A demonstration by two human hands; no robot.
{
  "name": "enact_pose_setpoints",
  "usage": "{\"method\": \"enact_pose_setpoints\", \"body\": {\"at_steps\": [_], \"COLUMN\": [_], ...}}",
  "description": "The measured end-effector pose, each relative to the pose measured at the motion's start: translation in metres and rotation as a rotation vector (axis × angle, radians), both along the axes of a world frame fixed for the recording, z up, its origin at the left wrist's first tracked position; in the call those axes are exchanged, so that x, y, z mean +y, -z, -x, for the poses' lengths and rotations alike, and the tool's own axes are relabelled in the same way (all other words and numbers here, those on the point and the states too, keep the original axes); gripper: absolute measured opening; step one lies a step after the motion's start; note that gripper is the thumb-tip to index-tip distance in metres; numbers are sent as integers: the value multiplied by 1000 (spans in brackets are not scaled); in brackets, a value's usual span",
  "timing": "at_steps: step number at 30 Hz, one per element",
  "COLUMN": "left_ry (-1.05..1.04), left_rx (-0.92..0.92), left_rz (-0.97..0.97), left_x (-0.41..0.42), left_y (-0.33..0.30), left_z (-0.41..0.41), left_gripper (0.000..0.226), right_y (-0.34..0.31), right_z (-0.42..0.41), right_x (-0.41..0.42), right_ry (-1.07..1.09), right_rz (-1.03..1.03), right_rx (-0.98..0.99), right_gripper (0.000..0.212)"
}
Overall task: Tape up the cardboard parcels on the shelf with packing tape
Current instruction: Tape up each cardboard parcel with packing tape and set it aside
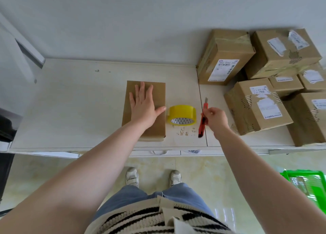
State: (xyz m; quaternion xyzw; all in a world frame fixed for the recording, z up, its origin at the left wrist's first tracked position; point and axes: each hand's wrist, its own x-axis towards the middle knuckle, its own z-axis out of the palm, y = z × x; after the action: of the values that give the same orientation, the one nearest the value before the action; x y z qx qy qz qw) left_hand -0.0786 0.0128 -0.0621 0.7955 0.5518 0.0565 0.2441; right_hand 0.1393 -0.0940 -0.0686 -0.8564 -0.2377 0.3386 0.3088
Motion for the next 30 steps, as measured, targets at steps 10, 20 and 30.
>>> {"method": "enact_pose_setpoints", "body": {"at_steps": [10, 20, 30], "left_ry": [-1, 12, 17], "left_rx": [13, 14, 49], "left_rz": [3, 16, 13], "left_x": [1, 0, -1], "left_y": [0, -3, -4], "left_z": [0, 2, 1], "left_gripper": [90, 88, 88], "right_y": [35, -13, -37], "right_z": [-11, 38, 34], "right_x": [-2, 78, 72], "right_ry": [-31, -928, -878], "right_rz": [136, 75, 81], "right_rx": [-248, -62, 45], "right_gripper": [22, 29, 11]}}
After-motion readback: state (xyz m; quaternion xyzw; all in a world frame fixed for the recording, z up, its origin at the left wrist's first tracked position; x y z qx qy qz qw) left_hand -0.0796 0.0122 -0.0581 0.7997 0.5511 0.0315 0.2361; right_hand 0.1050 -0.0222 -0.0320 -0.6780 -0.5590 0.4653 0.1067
